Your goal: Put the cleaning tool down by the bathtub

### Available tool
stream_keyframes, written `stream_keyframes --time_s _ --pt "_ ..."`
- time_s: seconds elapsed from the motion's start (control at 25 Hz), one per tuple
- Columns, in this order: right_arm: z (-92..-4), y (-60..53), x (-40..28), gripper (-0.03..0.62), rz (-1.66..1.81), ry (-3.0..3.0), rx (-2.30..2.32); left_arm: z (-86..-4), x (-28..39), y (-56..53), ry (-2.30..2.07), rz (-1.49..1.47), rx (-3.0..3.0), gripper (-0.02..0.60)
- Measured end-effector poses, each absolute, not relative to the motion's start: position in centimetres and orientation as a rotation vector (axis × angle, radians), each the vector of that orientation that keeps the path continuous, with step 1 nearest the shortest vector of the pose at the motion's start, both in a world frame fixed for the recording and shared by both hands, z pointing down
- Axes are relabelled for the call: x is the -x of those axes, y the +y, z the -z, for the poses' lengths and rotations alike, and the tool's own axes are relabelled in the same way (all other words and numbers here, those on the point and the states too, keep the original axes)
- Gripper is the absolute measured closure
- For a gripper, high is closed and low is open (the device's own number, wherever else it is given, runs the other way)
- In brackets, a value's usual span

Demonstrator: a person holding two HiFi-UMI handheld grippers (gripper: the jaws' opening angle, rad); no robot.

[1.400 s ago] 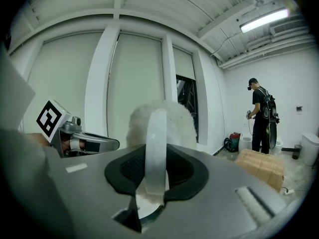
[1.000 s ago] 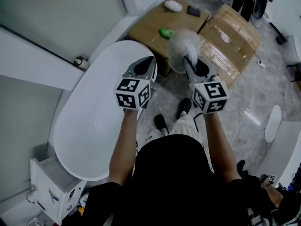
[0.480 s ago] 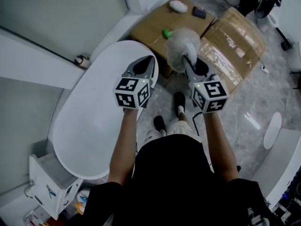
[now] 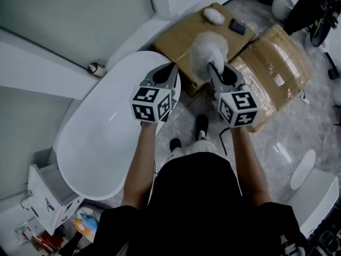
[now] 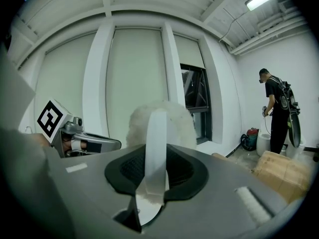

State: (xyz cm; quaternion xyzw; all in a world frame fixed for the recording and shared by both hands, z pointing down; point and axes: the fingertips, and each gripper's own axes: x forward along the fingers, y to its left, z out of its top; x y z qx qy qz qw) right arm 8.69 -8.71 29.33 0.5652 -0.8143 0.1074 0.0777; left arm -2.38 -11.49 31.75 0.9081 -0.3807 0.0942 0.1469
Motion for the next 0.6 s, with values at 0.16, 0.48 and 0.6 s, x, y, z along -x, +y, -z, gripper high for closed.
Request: stream_keyframes --time_s 0.16,0.48,0.6 --pt "-29.7 -12.4 -9.9 0.503 -0.322 -2.475 -1.634 -32.0 1.3 -14.4 -1.157 -0.278 -2.589 0.584" --pt "-29.9 -18.5 -11.8 0.503 -0.32 -2.558 -1.48 -32.1 -1.0 -19.4 -1.287 -0.262 -2.522 0.584" --pt "-30.6 -20.1 -12.8 0.503 -0.343 -2.559 -1.453 -32.6 -1.6 -20.4 -1.325 -0.271 -2.492 0.584"
